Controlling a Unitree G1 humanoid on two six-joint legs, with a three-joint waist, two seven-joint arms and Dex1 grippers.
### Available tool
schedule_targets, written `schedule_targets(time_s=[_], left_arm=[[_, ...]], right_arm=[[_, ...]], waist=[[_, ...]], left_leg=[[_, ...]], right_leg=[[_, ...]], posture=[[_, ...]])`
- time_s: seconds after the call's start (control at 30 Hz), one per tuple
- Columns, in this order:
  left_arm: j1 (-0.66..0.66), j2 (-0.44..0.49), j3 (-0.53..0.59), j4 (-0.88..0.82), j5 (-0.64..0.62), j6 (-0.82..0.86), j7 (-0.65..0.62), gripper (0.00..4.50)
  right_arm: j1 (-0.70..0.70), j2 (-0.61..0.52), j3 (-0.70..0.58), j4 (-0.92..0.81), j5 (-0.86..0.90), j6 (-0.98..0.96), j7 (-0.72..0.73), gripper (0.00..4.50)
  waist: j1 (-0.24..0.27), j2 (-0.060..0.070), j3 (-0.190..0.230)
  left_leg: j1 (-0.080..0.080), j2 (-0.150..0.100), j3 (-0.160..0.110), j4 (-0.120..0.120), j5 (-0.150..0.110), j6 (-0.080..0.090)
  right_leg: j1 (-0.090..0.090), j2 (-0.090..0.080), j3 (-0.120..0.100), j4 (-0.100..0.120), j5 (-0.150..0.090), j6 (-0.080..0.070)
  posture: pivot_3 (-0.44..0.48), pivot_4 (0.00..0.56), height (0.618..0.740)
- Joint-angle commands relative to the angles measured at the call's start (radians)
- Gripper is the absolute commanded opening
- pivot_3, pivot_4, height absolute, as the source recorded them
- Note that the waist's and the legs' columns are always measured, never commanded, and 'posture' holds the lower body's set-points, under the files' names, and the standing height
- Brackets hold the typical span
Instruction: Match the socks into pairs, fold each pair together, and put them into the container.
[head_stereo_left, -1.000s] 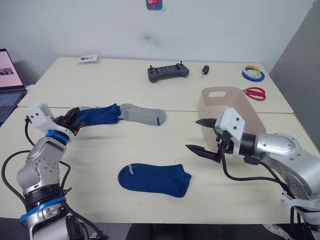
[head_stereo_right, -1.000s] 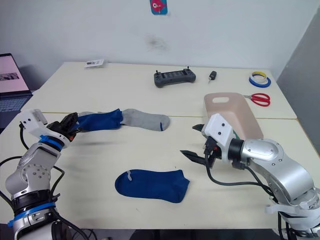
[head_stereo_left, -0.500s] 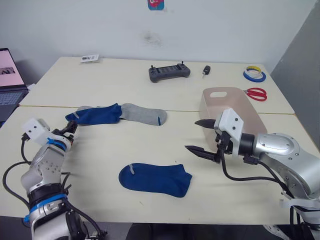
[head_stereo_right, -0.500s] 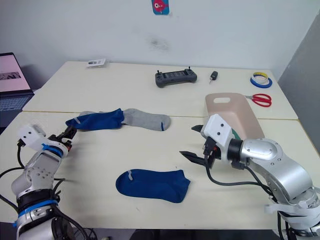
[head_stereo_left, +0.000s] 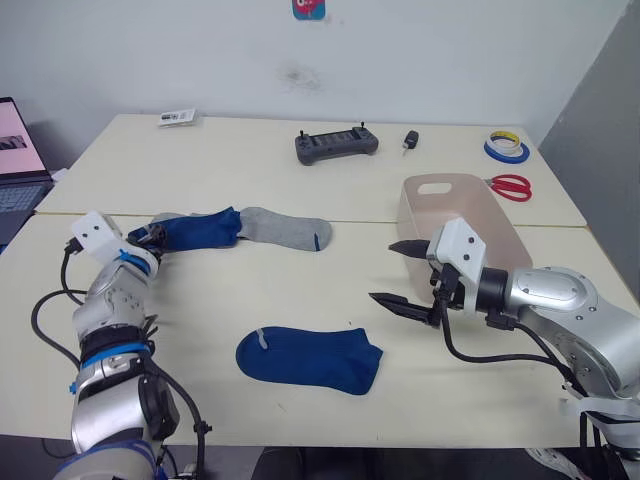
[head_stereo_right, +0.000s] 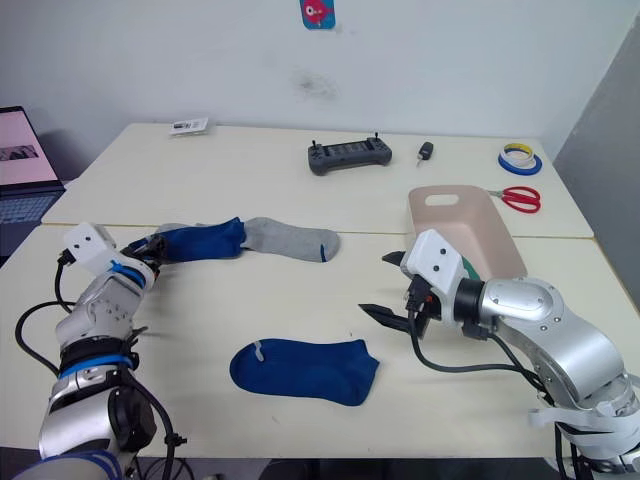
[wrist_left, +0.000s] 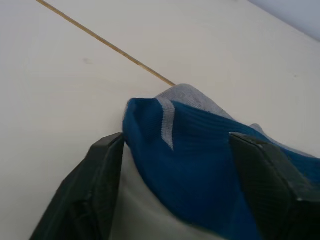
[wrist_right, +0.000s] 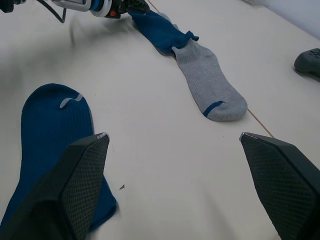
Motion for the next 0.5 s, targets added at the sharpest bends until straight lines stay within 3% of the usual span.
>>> schedule_targets(time_s=[0.03,0.23,0.33,0.5], left_arm=[[-0.043,0.034,-0.010,0.040,0.022,-0.052,-0.006,2.07],[-0.050,0.031,-0.012,0.051,0.025,-0.100,-0.012,0.20],[-0.030,0.025,-0.015,0.000,0.020,-0.112,-0.026,0.05],[0.044,-0.017,-0.072,-0.244,0.009,-0.076,-0.081,0.05]], right_arm=[[-0.003,-0.007,-0.016,-0.031,0.000,-0.010,0.002,4.50],[0.008,-0.006,-0.026,-0.039,0.002,-0.004,-0.008,4.50],[0.011,-0.005,-0.029,-0.041,0.003,-0.003,-0.012,4.50],[0.016,-0.005,-0.033,-0.040,0.003,-0.007,-0.012,4.50]], waist=[[-0.002,0.000,0.000],[-0.001,0.000,0.000],[-0.001,0.000,0.000],[0.000,0.000,0.000]], left_leg=[[0.000,0.000,0.000,0.000,0.000,0.000],[0.000,0.000,0.000,0.000,0.000,0.000],[0.000,0.000,0.000,0.000,0.000,0.000],[0.000,0.001,0.000,0.000,0.000,0.000]], right_leg=[[0.000,0.000,0.000,0.000,0.000,0.000],[0.000,0.000,0.000,0.000,0.000,0.000],[0.000,0.000,0.000,0.000,0.000,0.000],[0.000,0.000,0.000,0.000,0.000,0.000]], posture=[[0.000,0.150,0.740],[0.000,0.150,0.740],[0.000,0.150,0.740],[0.000,0.150,0.740]])
